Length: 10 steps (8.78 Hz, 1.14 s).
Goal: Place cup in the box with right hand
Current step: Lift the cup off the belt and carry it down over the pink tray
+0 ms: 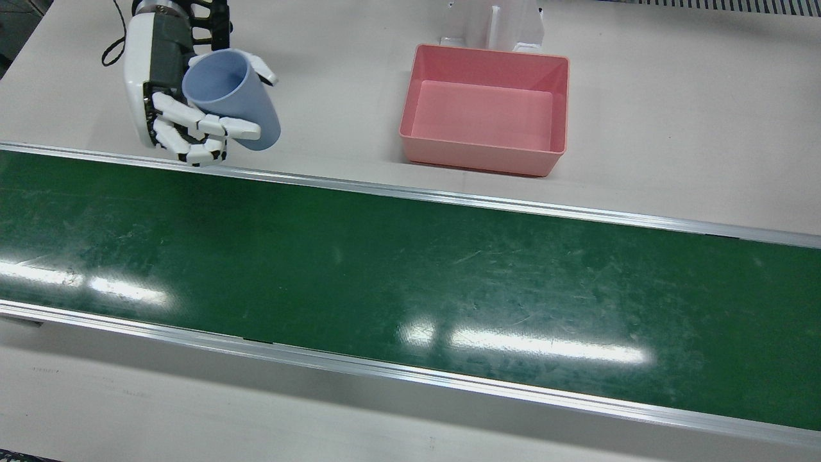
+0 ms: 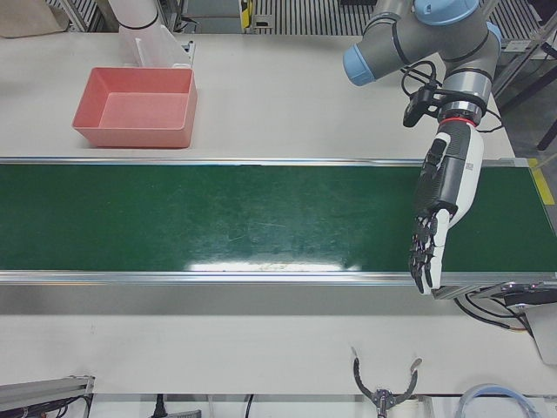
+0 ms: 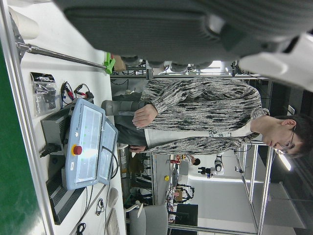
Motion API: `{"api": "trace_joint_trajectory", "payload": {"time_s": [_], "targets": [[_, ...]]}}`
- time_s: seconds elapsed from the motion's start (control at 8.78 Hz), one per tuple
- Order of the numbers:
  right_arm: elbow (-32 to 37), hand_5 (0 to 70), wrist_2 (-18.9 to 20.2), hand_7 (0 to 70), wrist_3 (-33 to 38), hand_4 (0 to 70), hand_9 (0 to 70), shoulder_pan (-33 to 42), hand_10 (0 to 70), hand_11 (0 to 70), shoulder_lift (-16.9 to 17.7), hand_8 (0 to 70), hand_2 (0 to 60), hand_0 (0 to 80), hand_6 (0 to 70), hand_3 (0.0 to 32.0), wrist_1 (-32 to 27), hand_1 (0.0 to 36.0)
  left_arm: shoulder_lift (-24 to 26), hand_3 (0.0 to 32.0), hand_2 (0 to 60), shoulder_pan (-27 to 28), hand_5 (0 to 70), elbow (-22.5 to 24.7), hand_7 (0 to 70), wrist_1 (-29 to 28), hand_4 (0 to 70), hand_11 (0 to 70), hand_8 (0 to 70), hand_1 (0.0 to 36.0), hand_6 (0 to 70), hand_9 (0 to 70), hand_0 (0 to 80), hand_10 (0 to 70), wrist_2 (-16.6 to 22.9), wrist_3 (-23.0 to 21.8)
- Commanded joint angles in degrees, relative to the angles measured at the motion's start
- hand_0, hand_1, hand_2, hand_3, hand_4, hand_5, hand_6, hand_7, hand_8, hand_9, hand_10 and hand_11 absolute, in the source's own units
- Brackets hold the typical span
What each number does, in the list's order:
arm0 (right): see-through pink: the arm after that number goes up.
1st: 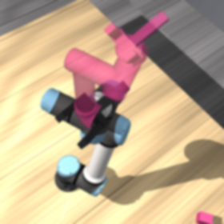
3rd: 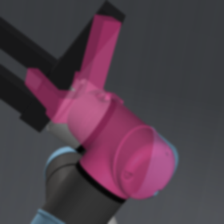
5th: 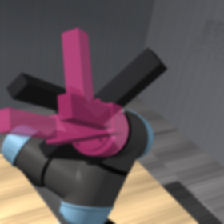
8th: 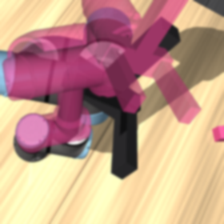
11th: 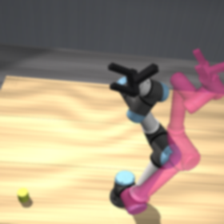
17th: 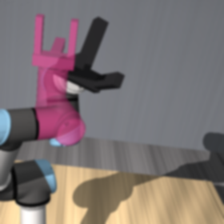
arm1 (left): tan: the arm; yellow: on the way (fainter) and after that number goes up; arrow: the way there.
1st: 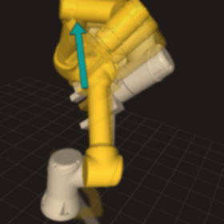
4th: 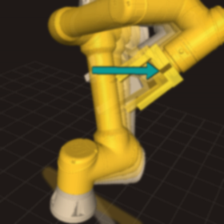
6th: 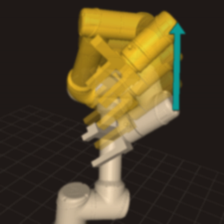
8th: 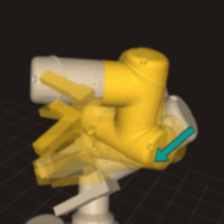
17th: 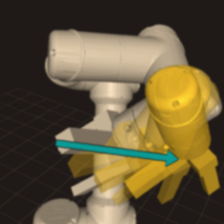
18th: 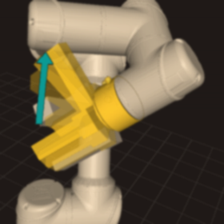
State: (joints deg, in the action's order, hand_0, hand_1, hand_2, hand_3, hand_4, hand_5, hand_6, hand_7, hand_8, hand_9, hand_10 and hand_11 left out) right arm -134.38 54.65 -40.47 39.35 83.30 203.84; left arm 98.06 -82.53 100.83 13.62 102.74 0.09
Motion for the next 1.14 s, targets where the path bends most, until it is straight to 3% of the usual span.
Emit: {"api": "trace_joint_trajectory", "payload": {"time_s": [0.0, 0.23, 0.57, 0.68, 0.8, 0.91, 1.03], "targets": [[-5.63, 15.2, -11.36, 70.0, -10.83, 70.0, 70.0, -23.27, 47.2, 67.1, -1.38, 64.4, 60.0, 56.8, 35.7, 0.0, -0.02, 32.6, 0.02, 0.0, 0.0, 0.0, 0.0, 0.06, 0.0, 0.09, 0.0, 0.0, 0.0, 0.0, 0.0, 0.0, 0.0, 0.0, 0.0, 0.0], [-3.71, 15.1, -17.98, 70.0, -16.19, 70.0, 70.0, -35.26, 46.9, 66.6, -4.19, 63.2, 60.0, 55.5, 34.7, 0.0, -1.59, 32.1, 0.02, 0.0, 0.0, 0.0, 0.0, 0.06, 0.0, 0.0, 0.0, 0.0, 0.0, 0.0, 0.0, 0.0, 0.0, 0.0, 0.0, 0.0], [7.87, 15.0, -18.35, 70.0, -16.39, 70.0, 70.0, -37.59, 49.2, 70.0, -4.72, 61.4, 60.0, 54.6, 32.7, 0.0, -13.34, 27.2, 0.02, 0.0, 0.0, 0.0, 0.0, -0.02, 0.0, 0.0, 0.0, 0.0, 0.0, 0.0, 0.0, 0.0, 0.0, 0.0, 0.0, 0.0], [9.39, 14.7, -18.35, 70.0, -16.13, 70.0, 70.0, -39.42, 48.4, 68.8, -4.55, 60.8, 60.0, 54.1, 32.5, 0.0, -15.99, 28.9, 0.02, 0.0, 0.0, 0.0, 0.0, -0.02, 0.0, 0.0, 0.0, 0.0, 0.0, 0.0, 0.0, 0.0, 0.0, 0.0, 0.0, 0.0], [9.75, 13.8, -18.35, 70.0, -16.13, 70.0, 70.0, -40.04, 44.7, 63.3, -4.73, 57.7, 60.0, 54.9, 30.7, 0.0, -16.45, 28.4, 0.02, 0.0, 0.0, 0.0, 0.0, -0.02, 0.0, -0.09, 0.0, 0.0, 0.0, 0.0, 0.0, 0.0, 0.0, 0.0, 0.0, 0.0], [9.84, 10.7, -18.35, 70.0, -16.22, 66.8, 62.7, -40.05, 25.4, 37.8, -4.99, 39.8, 34.4, 58.4, 20.1, 0.0, -16.54, 22.7, -0.06, 0.0, 0.0, 0.0, 0.0, -0.02, 0.0, -0.09, 0.0, 0.0, 0.0, 0.0, 0.0, 0.0, 0.0, 0.0, 0.0, 0.0], [9.76, 7.1, -18.26, 20.4, -16.22, 30.0, 20.8, -40.31, 5.2, 9.5, -5.17, 11.9, 0.0, 59.4, 6.5, 0.0, -16.46, 15.9, -0.06, 0.0, 0.0, 0.0, 0.0, -0.02, 0.0, -0.09, 0.0, 0.0, 0.0, 0.0, 0.0, 0.0, 0.0, 0.0, 0.0, 0.0]]}}
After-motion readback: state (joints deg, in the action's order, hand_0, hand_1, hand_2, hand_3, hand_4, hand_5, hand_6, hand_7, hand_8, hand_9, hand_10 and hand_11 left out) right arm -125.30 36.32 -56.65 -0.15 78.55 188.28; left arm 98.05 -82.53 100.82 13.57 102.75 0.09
